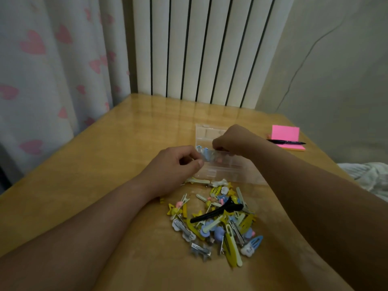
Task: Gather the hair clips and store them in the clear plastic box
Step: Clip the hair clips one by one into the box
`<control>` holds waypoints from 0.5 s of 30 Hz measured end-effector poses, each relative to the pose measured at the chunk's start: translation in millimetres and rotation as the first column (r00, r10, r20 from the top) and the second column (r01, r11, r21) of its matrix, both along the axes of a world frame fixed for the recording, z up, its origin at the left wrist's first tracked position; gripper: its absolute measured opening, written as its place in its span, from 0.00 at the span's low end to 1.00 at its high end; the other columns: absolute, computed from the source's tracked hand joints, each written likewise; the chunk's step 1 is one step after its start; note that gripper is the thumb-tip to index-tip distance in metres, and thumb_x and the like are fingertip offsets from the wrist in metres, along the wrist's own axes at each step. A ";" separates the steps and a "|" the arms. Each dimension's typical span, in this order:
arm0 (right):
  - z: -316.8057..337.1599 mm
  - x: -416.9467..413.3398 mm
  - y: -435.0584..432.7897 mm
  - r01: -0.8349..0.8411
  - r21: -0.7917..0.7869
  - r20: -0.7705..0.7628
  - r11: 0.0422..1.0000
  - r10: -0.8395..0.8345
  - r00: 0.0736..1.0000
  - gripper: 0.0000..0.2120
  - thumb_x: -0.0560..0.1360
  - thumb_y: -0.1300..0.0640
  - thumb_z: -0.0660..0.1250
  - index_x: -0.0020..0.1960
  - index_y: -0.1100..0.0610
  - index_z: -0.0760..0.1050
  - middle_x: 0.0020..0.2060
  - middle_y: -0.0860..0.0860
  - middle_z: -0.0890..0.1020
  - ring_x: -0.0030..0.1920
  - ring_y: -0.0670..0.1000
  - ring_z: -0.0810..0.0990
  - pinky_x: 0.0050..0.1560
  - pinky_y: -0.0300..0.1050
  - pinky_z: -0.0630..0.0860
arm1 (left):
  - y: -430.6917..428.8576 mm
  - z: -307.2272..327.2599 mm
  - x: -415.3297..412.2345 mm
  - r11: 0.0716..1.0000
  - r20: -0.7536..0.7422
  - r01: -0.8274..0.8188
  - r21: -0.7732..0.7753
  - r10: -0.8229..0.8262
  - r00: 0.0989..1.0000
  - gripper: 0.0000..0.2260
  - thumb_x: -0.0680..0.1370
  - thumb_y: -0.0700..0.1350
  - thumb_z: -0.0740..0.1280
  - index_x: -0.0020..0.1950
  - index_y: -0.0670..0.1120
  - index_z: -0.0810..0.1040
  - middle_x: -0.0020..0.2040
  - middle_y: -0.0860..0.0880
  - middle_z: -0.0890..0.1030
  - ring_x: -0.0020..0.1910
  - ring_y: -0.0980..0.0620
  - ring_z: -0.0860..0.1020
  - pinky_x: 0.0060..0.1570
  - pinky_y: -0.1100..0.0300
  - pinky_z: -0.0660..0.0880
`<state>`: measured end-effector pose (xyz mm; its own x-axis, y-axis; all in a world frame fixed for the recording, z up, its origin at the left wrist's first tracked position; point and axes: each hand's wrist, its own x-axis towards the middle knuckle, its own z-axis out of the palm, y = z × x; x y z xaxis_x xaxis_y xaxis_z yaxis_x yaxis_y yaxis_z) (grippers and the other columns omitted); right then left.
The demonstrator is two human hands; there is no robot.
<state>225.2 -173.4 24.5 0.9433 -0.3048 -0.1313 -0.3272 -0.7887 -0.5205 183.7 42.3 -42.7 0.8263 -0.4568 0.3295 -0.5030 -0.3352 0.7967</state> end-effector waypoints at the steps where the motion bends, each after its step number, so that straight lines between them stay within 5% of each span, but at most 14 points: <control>1: -0.6 0.3 -0.1 -0.003 -0.006 0.004 1.000 0.003 1.000 0.07 0.71 0.57 0.73 0.42 0.62 0.81 0.35 0.57 0.81 0.34 0.54 0.77 0.33 0.42 0.70 | 0.2 0.2 -0.2 1.000 0.002 0.000 -0.002 0.000 1.000 0.04 0.82 0.50 0.71 0.49 0.55 0.85 0.42 0.51 0.84 0.41 0.52 0.81 0.42 0.60 0.76; 7: -9.2 -1.3 -12.8 -0.032 -0.029 0.121 0.999 0.036 0.992 0.16 0.74 0.48 0.76 0.41 0.62 0.84 0.36 0.56 0.86 0.37 0.56 0.83 0.41 0.50 0.80 | 0.1 1.7 -1.0 1.000 -0.001 -0.005 0.008 0.005 1.000 0.05 0.82 0.50 0.70 0.49 0.55 0.85 0.42 0.52 0.84 0.42 0.52 0.81 0.43 0.58 0.77; 11: -14.3 -6.8 -16.7 -0.097 -0.042 0.202 0.994 0.103 0.974 0.11 0.76 0.49 0.76 0.44 0.56 0.84 0.40 0.53 0.85 0.42 0.53 0.83 0.45 0.50 0.80 | -0.2 2.2 -1.6 1.000 -0.003 -0.003 -0.001 0.003 1.000 0.05 0.83 0.50 0.70 0.49 0.54 0.85 0.42 0.53 0.84 0.41 0.53 0.81 0.43 0.59 0.76; 15: -18.0 -30.1 -16.2 -0.103 0.026 0.410 0.994 0.084 0.908 0.10 0.79 0.49 0.72 0.44 0.55 0.83 0.39 0.49 0.85 0.41 0.50 0.82 0.42 0.46 0.76 | -0.1 2.6 -2.4 1.000 -0.012 -0.009 0.004 0.009 1.000 0.06 0.83 0.50 0.69 0.50 0.54 0.86 0.42 0.48 0.85 0.45 0.46 0.82 0.48 0.48 0.79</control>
